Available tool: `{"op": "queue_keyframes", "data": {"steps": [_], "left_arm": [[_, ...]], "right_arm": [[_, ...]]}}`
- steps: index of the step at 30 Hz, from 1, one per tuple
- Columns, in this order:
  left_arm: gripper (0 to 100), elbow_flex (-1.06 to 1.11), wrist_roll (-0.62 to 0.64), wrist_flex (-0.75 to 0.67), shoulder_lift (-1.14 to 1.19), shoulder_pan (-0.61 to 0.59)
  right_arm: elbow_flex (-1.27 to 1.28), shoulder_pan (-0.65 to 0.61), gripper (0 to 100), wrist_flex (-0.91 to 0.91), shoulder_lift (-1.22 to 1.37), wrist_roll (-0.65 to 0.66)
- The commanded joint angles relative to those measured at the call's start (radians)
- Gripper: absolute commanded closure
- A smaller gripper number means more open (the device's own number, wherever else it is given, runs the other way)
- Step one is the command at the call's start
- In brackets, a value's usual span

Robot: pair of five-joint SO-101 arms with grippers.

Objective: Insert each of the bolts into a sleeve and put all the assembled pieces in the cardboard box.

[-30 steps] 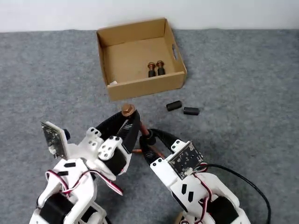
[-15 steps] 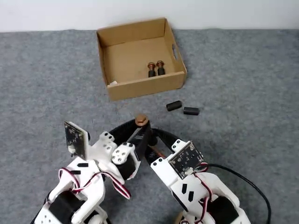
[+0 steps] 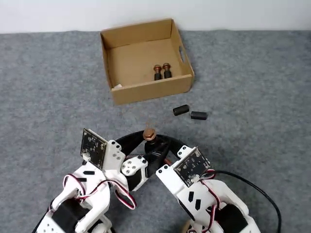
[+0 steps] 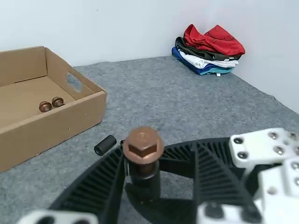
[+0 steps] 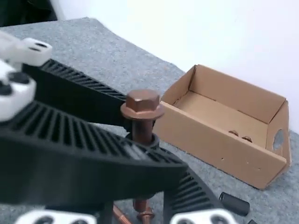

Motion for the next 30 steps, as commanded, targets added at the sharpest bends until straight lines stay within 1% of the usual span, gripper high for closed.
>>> {"op": "queue_keyframes", "data": {"steps": [1, 4, 11, 17, 18, 20, 23, 25, 27, 30], "left_arm": [[80, -0.079, -0.003, 0.038, 0.008, 0.002], [80, -0.104, -0.005, 0.072, 0.008, -0.014], [80, -0.139, -0.066, 0.112, 0.008, -0.149], [80, -0.194, -0.061, 0.127, 0.006, -0.176], [81, -0.193, -0.061, 0.13, 0.005, -0.198], [85, -0.183, -0.061, 0.127, 0.002, -0.256], [100, -0.154, -0.068, 0.103, 0.002, -0.381], [98, -0.102, -0.068, 0.075, 0.002, -0.476], [100, -0.025, -0.069, 0.037, 0.002, -0.551], [100, 0.12, -0.097, -0.021, 0.0, -0.618]], "right_arm": [[-0.035, -0.001, 99.1, -0.019, -0.002, 0.011], [-0.028, -0.001, 99.1, -0.019, -0.002, 0.011], [-0.028, -0.001, 99.1, -0.019, -0.002, 0.011], [-0.028, 0.008, 99.1, -0.018, -0.002, 0.005], [-0.029, 0.025, 99.1, -0.018, -0.002, 0.003], [-0.029, 0.07, 99.1, -0.018, -0.002, -0.003], [-0.037, 0.174, 99.1, -0.018, -0.002, -0.08], [-0.038, 0.254, 99.1, -0.016, -0.002, -0.13], [-0.055, 0.312, 99.1, 0.015, -0.001, -0.175], [-0.101, 0.328, 99.1, 0.084, 0.001, -0.245]]}}
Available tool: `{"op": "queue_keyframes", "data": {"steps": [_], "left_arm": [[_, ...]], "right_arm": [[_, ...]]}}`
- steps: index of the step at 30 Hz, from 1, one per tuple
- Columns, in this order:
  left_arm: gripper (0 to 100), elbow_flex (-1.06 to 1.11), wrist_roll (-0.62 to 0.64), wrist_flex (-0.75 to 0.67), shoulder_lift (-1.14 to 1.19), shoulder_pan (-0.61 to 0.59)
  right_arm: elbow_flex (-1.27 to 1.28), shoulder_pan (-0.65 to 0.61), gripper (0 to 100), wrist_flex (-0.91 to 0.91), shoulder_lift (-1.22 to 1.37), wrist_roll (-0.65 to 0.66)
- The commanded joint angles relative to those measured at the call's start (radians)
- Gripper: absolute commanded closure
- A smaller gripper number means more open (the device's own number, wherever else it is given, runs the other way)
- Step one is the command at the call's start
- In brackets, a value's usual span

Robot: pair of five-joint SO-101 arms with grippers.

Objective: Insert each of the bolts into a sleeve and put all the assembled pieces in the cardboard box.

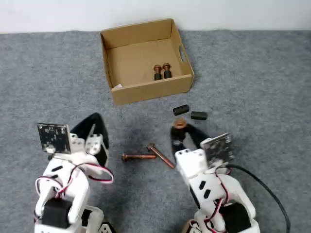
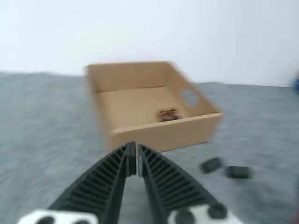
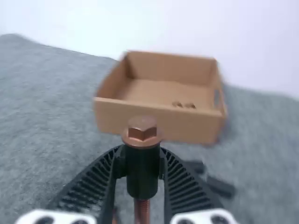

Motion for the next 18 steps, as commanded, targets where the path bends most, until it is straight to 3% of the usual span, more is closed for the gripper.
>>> {"op": "queue_keyframes", "data": {"steps": [1, 5, 10, 18], "left_arm": [[100, 0.139, -0.061, -0.084, 0.002, -0.075], [100, 0.3, -0.109, -0.163, 0.002, -0.084], [100, 0.424, -0.11, -0.227, 0.002, -0.083], [100, 0.43, -0.109, -0.166, 0.009, -0.084]], "right_arm": [[-0.114, 0.025, 99.1, 0.068, -0.001, -0.084], [-0.196, 0.042, 99.1, 0.143, 0.079, -0.11], [-0.368, 0.059, 99.1, 0.114, 0.334, -0.112], [-0.752, 0.056, 99.1, 0.111, 0.869, -0.222]]}}
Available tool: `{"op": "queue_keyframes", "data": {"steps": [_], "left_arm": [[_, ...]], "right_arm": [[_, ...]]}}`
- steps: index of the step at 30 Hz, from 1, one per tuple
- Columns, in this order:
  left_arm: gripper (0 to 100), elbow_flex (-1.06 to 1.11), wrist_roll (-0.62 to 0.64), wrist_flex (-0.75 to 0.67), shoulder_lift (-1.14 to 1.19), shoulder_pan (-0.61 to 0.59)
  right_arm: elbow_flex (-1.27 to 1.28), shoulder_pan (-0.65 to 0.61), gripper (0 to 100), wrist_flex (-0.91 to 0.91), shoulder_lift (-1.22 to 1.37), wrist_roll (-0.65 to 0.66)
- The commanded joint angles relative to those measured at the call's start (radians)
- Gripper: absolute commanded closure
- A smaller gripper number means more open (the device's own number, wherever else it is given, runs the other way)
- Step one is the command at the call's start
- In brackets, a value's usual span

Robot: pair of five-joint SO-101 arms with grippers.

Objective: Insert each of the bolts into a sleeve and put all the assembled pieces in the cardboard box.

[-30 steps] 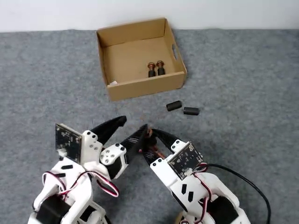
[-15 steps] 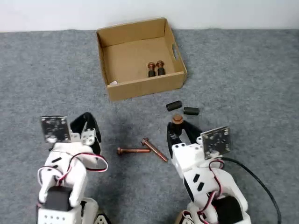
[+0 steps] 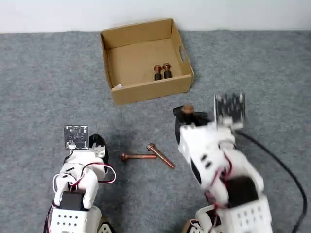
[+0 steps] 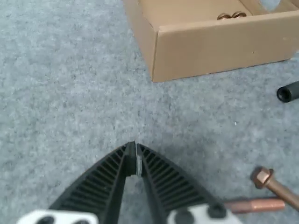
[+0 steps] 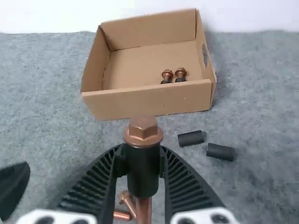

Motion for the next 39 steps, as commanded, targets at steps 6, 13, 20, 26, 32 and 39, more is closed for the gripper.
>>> {"op": "queue_keyframes", "data": {"steps": [6, 13, 20, 26, 32, 39], "left_arm": [[99, -0.004, -0.005, 0.054, -0.002, -0.005], [99, -0.004, -0.005, 0.055, -0.002, -0.006], [99, -0.004, -0.005, 0.052, -0.002, -0.077], [99, -0.004, 0.0, 0.051, -0.002, -0.078], [99, -0.004, 0.0, 0.052, 0.0, -0.078], [99, -0.004, 0.0, 0.054, 0.0, -0.078]], "right_arm": [[-0.48, 0.008, 99.1, -0.16, 0.549, -0.029], [-0.74, 0.01, 99.1, -0.349, 0.943, -0.028], [-0.991, 0.008, 99.1, -0.489, 1.3, 0.021], [-1.188, 0.008, 99.1, -0.519, 1.566, 0.114], [-1.352, 0.008, 99.1, -0.513, 1.781, 0.176], [-1.393, 0.004, 99.1, -0.469, 1.905, 0.18]]}}
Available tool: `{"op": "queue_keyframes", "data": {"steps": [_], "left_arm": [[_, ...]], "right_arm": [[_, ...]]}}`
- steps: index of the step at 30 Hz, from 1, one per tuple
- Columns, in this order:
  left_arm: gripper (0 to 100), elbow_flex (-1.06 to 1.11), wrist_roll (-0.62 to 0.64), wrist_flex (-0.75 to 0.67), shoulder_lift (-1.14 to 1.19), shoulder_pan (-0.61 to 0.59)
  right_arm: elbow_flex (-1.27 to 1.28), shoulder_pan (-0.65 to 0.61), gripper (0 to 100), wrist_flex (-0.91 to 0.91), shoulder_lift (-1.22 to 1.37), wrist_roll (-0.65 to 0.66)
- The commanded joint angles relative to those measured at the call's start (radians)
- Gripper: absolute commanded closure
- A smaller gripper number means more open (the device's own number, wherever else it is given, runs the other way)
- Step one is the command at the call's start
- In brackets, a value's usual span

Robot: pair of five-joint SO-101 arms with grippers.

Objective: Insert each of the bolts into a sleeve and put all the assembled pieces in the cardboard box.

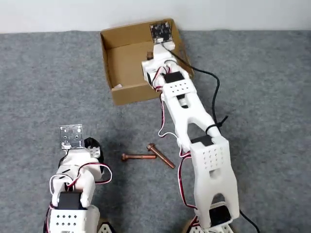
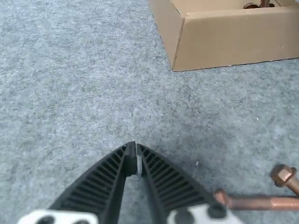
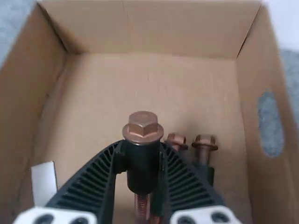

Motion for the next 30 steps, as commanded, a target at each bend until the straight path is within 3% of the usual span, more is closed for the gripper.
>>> {"op": "queue_keyframes", "data": {"steps": [1, 5, 11, 17, 25, 30], "left_arm": [[99, -0.004, 0.0, 0.003, 0.0, -0.006], [99, -0.004, 0.0, 0.003, 0.0, -0.006], [99, -0.004, -0.002, 0.003, 0.0, -0.006], [99, -0.004, -0.002, 0.003, 0.0, -0.006], [99, -0.004, 0.0, 0.003, 0.0, -0.006], [99, -0.004, 0.0, 0.003, 0.0, -0.006]], "right_arm": [[-0.074, 0.005, 99.0, 0.045, -0.001, 0.012], [-0.075, 0.005, 97.4, 0.145, 0.012, 0.023], [-0.078, 0.002, 83.9, 0.222, -0.01, 0.054], [-0.078, 0.002, 87.9, 0.311, -0.117, 0.048], [-0.078, 0.005, 98.7, 0.585, -0.311, 0.048], [-0.077, 0.01, 99.0, 0.707, -0.407, 0.048]]}}
